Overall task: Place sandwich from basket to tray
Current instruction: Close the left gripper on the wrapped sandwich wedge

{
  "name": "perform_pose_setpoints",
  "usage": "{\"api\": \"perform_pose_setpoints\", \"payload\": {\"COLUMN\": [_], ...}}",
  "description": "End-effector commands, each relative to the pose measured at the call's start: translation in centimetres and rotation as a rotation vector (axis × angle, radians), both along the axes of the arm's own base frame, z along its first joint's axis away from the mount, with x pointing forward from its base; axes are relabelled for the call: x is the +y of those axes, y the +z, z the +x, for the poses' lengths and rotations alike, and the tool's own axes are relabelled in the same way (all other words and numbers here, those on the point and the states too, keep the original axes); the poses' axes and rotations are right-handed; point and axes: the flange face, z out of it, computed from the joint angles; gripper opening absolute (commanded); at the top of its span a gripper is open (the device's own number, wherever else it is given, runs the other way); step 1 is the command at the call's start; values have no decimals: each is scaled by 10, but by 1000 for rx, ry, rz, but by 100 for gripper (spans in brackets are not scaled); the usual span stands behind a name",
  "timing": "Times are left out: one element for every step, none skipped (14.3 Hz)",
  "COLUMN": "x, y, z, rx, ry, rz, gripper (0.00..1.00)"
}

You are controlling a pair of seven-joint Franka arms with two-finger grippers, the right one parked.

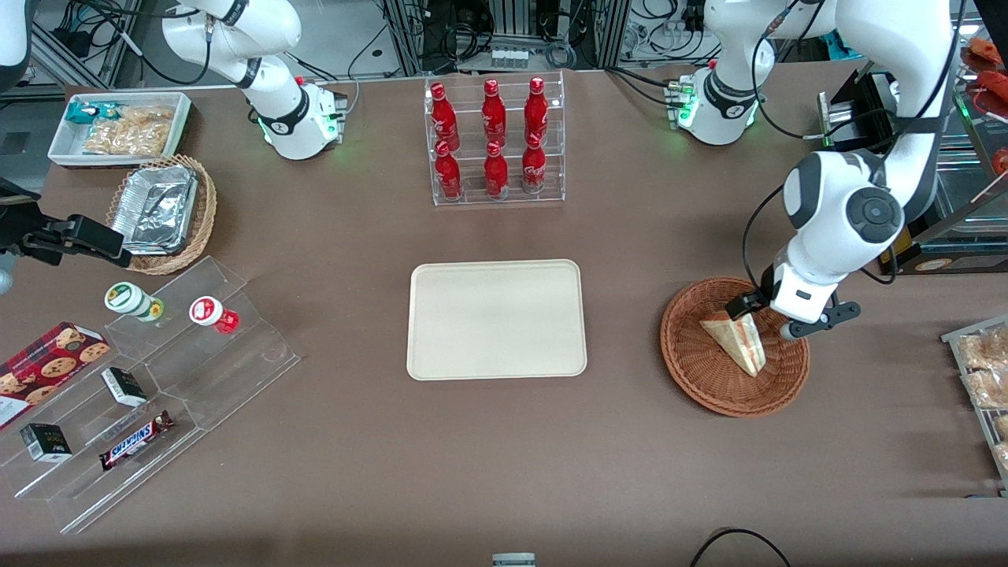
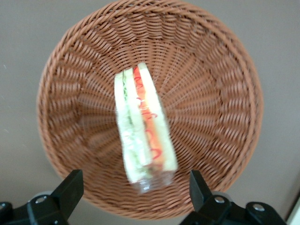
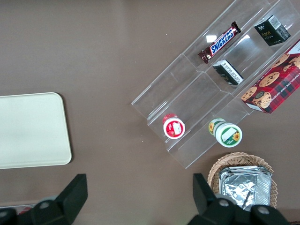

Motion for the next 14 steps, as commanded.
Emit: {"api": "perform_pose_setpoints", "payload": {"x": [-8,-9,-8,-8,-7,-8,-9,-9,-8,-8,-8,-9,-9,-9], "y": [-8,-9,-14,-14,-19,-24,-30,-38,-43,-48,-54,-56,-57,-57], "z": [6,8,9,10,11,15,18,18,18,17,17,16,15,15], "rx": [-10,-11,-2,-3,6,9,8,9,13,22,32,36,40,43], "ry": [210,244,256,269,315,367,401,423,429,438,462,475,468,460], "rz": [-18,-20,-21,-24,-24,-26,-29,-30,-29,-26,-24,-23,-20,-18], "gripper": [100,100,100,100,100,100,100,100,100,97,84,59,40,24]}}
